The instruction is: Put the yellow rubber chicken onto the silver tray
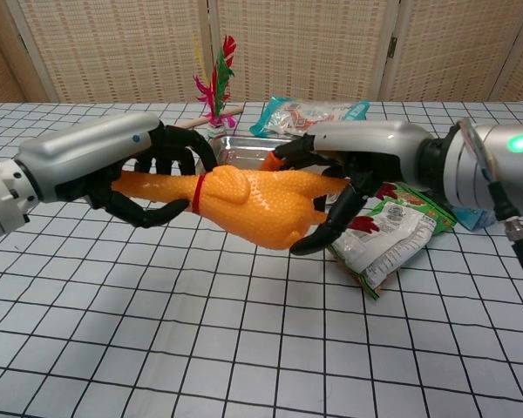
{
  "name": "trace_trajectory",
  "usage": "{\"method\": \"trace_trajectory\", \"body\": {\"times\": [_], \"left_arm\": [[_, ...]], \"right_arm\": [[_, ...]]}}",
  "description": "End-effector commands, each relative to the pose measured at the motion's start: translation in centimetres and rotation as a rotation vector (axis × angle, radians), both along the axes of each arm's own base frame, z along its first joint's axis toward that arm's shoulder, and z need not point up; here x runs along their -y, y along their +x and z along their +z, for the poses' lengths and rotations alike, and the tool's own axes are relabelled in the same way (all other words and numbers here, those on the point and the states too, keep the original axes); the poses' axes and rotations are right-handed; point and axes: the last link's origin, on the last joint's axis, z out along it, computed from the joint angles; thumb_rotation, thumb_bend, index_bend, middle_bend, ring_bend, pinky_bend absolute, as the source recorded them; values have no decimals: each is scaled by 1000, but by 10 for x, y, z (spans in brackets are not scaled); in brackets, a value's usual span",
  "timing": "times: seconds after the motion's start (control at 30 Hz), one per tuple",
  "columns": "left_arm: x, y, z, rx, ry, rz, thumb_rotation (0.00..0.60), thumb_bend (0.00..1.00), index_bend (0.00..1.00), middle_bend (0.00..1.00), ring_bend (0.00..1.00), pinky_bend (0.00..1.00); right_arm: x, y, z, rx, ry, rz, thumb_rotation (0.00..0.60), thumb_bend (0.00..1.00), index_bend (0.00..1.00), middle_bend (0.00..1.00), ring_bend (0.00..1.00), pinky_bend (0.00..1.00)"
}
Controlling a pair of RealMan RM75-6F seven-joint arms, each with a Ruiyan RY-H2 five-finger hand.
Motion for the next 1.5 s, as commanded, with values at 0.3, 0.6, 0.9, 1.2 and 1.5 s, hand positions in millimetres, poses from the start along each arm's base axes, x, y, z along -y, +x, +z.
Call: {"method": "trace_trajectory", "body": {"times": [0.3,0.6,0.9,1.2,1.5], "left_arm": [[-5,-3,3,2,10,14,600,687,824,743,584,694],[-16,-10,4,8,9,56,600,692,824,743,587,696],[-43,-9,6,25,9,78,600,686,824,743,587,696],[-99,22,-29,58,-48,109,600,682,825,745,587,693],[-162,58,-69,91,-35,169,600,675,825,745,587,694]], "right_arm": [[-6,4,0,60,-96,2,600,440,1000,789,905,999],[-12,-16,33,27,-176,97,600,144,0,0,0,0],[-47,-89,103,78,-472,108,600,61,0,0,0,0],[-92,-171,136,-15,-587,-28,600,61,0,0,0,0],[-85,-197,146,-101,-597,-91,600,61,0,0,0,0]]}}
